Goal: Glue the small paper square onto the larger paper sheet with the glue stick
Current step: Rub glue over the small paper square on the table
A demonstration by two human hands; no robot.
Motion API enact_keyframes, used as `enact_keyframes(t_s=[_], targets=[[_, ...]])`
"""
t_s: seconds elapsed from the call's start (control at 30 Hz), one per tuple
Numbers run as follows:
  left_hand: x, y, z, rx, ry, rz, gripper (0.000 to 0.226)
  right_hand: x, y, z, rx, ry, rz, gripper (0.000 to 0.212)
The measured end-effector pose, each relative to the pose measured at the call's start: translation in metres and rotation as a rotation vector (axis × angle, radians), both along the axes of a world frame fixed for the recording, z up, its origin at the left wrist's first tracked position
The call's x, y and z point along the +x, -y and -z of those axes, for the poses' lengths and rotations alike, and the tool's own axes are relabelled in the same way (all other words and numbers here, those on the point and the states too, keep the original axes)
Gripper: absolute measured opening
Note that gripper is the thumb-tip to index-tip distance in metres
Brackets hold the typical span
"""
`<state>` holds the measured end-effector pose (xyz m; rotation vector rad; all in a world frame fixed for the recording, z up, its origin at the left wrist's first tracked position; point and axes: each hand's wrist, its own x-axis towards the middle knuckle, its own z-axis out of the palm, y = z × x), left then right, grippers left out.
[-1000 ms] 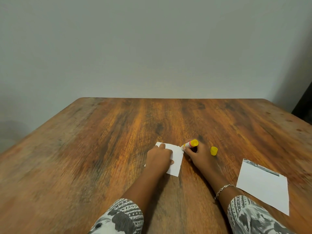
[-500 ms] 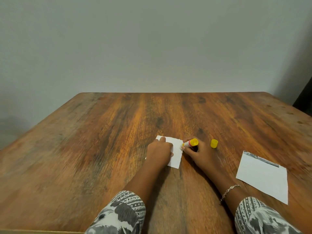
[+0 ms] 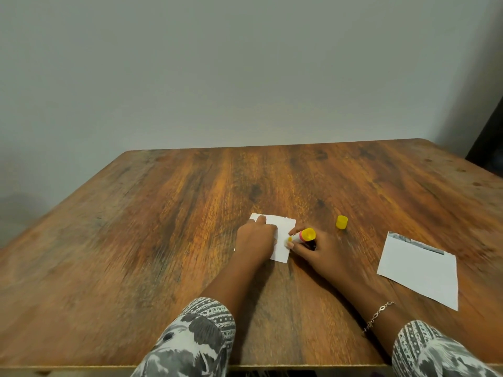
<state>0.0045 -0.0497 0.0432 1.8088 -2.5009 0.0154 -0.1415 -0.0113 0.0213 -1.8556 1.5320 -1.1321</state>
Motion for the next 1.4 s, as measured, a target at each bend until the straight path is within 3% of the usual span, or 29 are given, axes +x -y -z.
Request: enact_keyframes(t_s=[0.5,0.6,0.93,1.13,1.4], targets=[[0.002,0.002,0.003,-0.030,-0.026,0.017,0.034,0.007,-0.028,-0.006,0.046,0.087,-0.107,0.015],[0.002,0.004,0.005,-0.029,-0.037,0.010,0.035,0.006,-0.032,-0.010,0.082,0.203,-0.115,0.022],[0.000,-0.003,0.007,-0.049,-0.043,0.007,0.038,-0.007,-0.044,-0.014,0.208,0.776,-0.046,0.015],[-0.002,0.000,0.009,-0.055,-0.040,0.009,0.038,-0.036,-0.044,-0.017,0.174,0.807,0.045,0.031],[-0.001,0.002,0.011,-0.061,-0.023,0.013,0.040,-0.084,-0.019,-0.029,0.091,0.601,0.154,0.028]])
